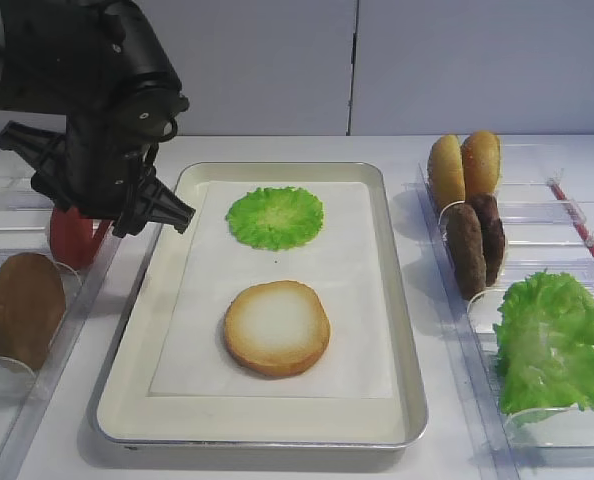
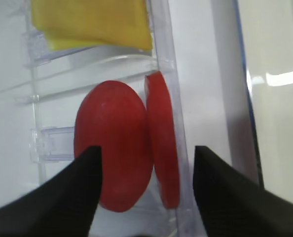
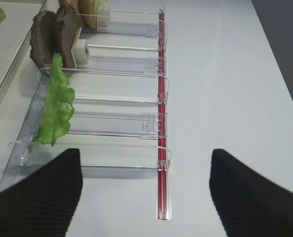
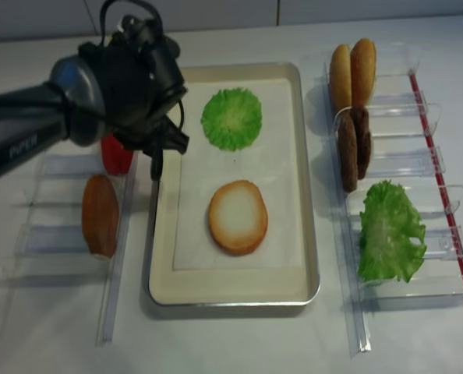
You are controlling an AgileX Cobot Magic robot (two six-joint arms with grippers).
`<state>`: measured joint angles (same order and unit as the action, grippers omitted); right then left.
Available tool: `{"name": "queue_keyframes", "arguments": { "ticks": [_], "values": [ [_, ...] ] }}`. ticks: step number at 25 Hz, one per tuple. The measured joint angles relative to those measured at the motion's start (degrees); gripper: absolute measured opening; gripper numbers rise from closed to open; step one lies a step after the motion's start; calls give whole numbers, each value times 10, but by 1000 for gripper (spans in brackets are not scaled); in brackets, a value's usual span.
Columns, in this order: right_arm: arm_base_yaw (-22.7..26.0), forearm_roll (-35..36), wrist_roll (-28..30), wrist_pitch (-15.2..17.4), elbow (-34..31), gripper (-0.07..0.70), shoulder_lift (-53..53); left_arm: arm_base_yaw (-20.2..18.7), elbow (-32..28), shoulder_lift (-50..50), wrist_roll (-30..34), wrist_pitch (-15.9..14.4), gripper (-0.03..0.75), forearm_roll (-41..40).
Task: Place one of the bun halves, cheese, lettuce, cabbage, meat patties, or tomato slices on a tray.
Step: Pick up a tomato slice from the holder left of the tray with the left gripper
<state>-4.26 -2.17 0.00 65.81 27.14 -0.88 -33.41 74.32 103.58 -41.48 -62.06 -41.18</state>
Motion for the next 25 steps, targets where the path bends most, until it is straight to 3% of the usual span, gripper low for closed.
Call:
{"name": "queue_keyframes", "arguments": {
  "ticks": [8,14,23,25],
  "values": [
    [0,0,0,0,0,551,0,5,0,5,0,29,333,13],
    [0,0,0,0,0,551,0,5,0,5,0,33,276,22],
    [0,0,0,0,0,551,0,5,0,5,1,29,69,17],
    [0,0,0,0,0,551,0,5,0,5,1,25,59,12]
  ]
}}
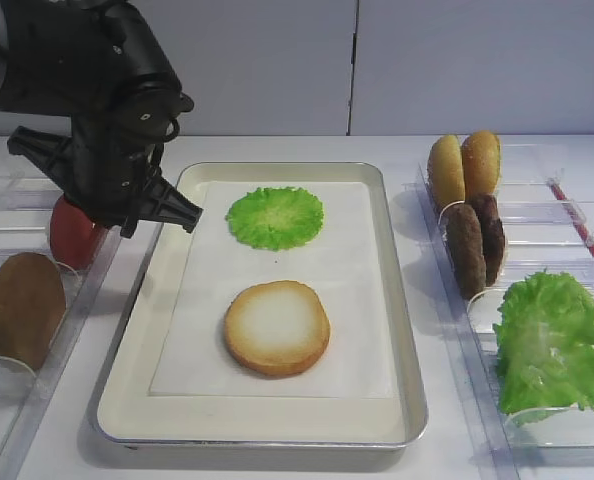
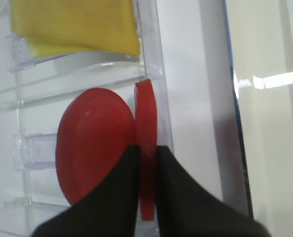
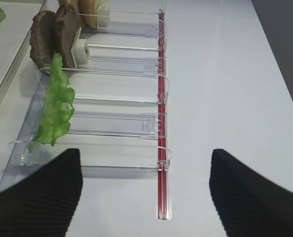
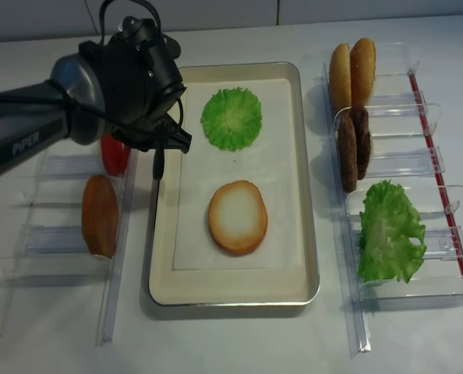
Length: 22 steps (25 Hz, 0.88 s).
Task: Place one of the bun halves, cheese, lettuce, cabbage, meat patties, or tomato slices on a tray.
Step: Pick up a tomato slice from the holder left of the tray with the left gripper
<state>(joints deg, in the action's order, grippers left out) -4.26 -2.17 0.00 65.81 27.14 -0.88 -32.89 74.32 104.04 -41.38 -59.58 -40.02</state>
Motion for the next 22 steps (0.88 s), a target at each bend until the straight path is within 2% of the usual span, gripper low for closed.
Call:
{"name": "queue_keyframes", "arguments": {
  "ticks": [5,11,15,22],
  "values": [
    [0,0,-4,0,0,551,0,0,0,-1,0,-7,59,-3],
    [0,0,-4,0,0,551,0,-21,14,-22,0,-47,59,-3],
    [0,0,0,0,0,551,0,-55,34,-45,0,-88,59,6],
    [0,0,0,0,0,551,0,-145,44,-117,0,-98,59,34]
  ]
}}
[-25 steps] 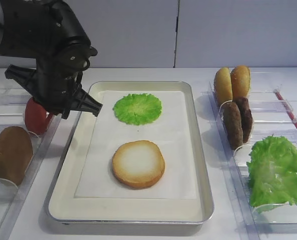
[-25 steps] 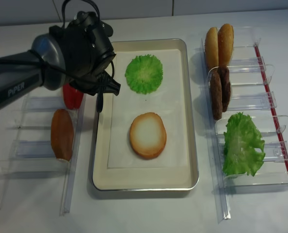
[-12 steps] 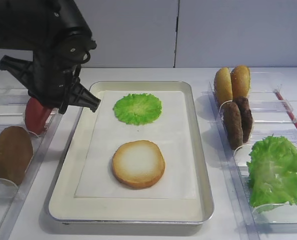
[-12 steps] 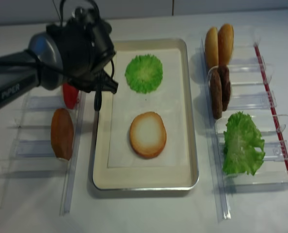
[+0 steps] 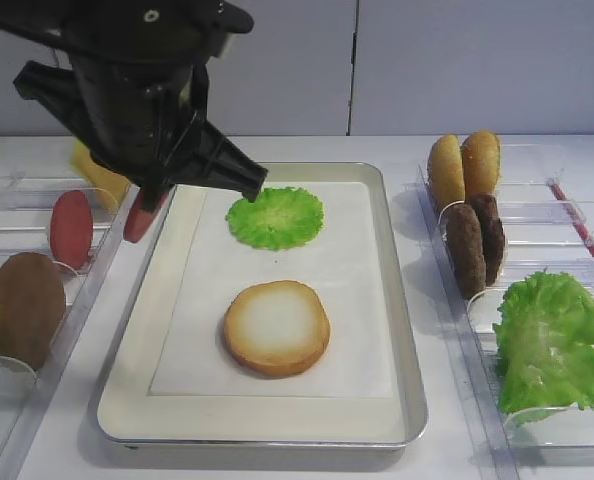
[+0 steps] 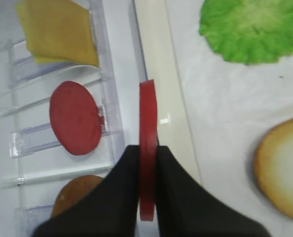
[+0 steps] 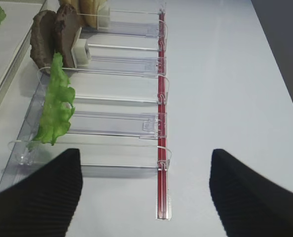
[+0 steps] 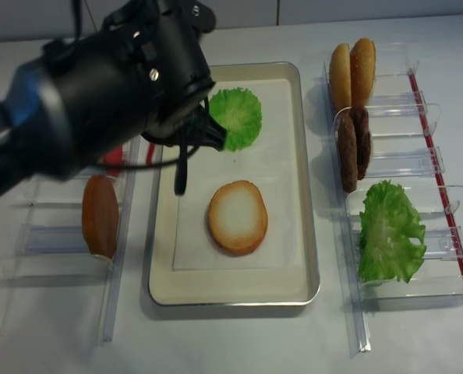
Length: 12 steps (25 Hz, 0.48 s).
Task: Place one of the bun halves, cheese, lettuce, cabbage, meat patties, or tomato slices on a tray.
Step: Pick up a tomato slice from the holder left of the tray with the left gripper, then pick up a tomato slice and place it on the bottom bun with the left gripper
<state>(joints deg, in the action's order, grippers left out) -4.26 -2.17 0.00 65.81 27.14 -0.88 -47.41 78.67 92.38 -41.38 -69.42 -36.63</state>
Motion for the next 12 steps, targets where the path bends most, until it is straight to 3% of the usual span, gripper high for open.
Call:
{"name": "queue_keyframes", "arguments": {
  "ticks": [5,10,12],
  "values": [
    [0,0,0,0,0,551,0,-40,0,-45,0,-6,59,46],
    [0,0,0,0,0,551,0,-50,-1,-83,15,-10,59,98],
    [0,0,0,0,0,551,0,-50,-14,-104,17,3,59,115]
  ]
}}
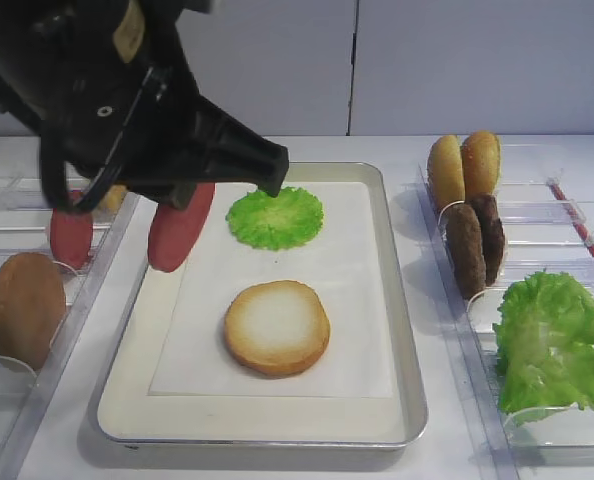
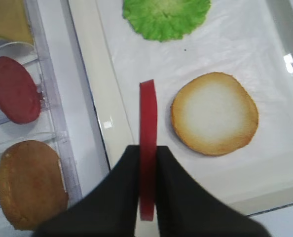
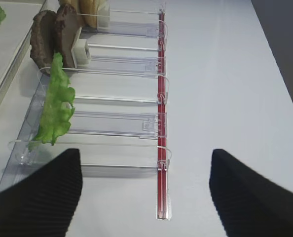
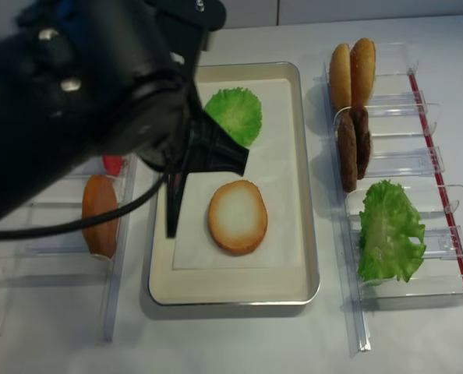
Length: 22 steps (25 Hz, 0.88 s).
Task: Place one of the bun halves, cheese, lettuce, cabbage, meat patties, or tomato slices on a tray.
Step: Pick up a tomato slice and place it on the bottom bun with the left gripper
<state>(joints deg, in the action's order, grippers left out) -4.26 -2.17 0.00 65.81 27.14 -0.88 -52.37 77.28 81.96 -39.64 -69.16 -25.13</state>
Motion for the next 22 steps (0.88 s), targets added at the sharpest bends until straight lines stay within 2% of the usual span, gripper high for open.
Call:
{"name": "queue_keyframes", "arguments": {
  "ticks": [3,7,11,13,15,17,20,22],
  "values": [
    [0,0,0,0,0,551,0,0,-51,-39,4,50,59,23],
    [0,0,0,0,0,551,0,-1,-132,-87,-6,131,59,39],
    [0,0,0,0,0,551,0,15,-205,-111,-81,247,59,50],
    [0,0,0,0,0,551,0,27,-235,-112,-86,306,59,70],
    [0,0,0,0,0,551,0,38,-257,-113,-58,346,59,105],
    [0,0,0,0,0,551,0,50,-269,-114,-16,364,59,141],
    [0,0,0,0,0,551,0,82,-272,-114,70,372,59,216],
    [0,0,0,0,0,551,0,111,-273,-114,168,374,59,306]
  ]
}}
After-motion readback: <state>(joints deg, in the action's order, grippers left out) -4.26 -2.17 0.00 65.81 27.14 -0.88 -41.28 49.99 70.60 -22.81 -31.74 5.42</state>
